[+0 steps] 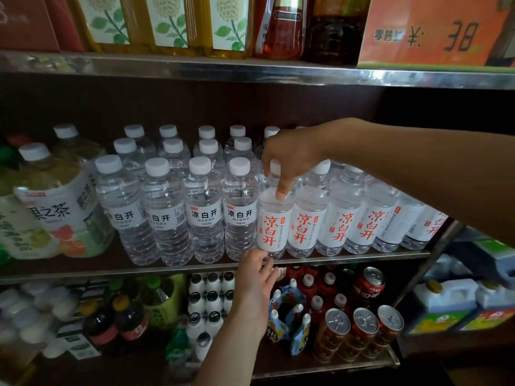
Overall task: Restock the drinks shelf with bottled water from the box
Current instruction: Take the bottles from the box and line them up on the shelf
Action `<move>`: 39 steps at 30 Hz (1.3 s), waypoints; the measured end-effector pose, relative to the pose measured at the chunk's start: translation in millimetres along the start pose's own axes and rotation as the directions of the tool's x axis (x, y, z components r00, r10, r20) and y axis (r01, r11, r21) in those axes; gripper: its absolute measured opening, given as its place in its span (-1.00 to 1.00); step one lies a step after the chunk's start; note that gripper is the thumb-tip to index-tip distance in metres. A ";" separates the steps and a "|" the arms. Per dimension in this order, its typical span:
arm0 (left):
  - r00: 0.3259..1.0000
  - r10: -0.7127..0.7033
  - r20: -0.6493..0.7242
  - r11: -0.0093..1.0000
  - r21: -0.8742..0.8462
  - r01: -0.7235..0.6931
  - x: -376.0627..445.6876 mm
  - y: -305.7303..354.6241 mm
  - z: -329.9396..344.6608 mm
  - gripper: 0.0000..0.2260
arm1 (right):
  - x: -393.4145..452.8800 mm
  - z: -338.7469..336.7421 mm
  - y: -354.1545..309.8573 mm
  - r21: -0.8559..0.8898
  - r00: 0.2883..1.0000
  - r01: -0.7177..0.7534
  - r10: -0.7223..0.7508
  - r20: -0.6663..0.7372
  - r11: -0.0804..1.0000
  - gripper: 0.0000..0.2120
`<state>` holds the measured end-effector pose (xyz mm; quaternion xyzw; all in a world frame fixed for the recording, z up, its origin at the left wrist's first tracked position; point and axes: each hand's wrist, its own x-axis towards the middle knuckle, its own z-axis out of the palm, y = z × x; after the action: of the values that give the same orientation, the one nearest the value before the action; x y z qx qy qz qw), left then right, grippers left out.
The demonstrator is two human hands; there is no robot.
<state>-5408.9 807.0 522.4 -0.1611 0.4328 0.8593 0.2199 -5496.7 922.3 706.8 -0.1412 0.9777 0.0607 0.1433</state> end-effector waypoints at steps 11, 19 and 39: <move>0.999 -0.014 0.030 0.996 -0.087 0.017 -0.9 0.9 7.8 -0.86 | 1.4 4.1 3.3 -0.077 0.997 0.042 -0.046 -0.054 0.996 -0.48; 1.000 -0.002 0.016 0.998 0.058 0.001 -8.3 -6.8 4.7 -0.71 | -16.1 0.9 6.8 0.063 0.998 -0.018 0.021 -0.057 0.998 -0.22; 0.966 -0.203 0.161 0.964 -0.141 0.226 3.6 -10.0 42.3 -0.45 | -39.1 17.6 36.5 0.056 0.946 -0.302 0.306 -0.105 0.952 -0.21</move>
<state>-5410.5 847.6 538.3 -0.1614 0.3261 0.8713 0.3292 -5466.9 970.0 704.5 0.0109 0.9953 0.0550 0.0795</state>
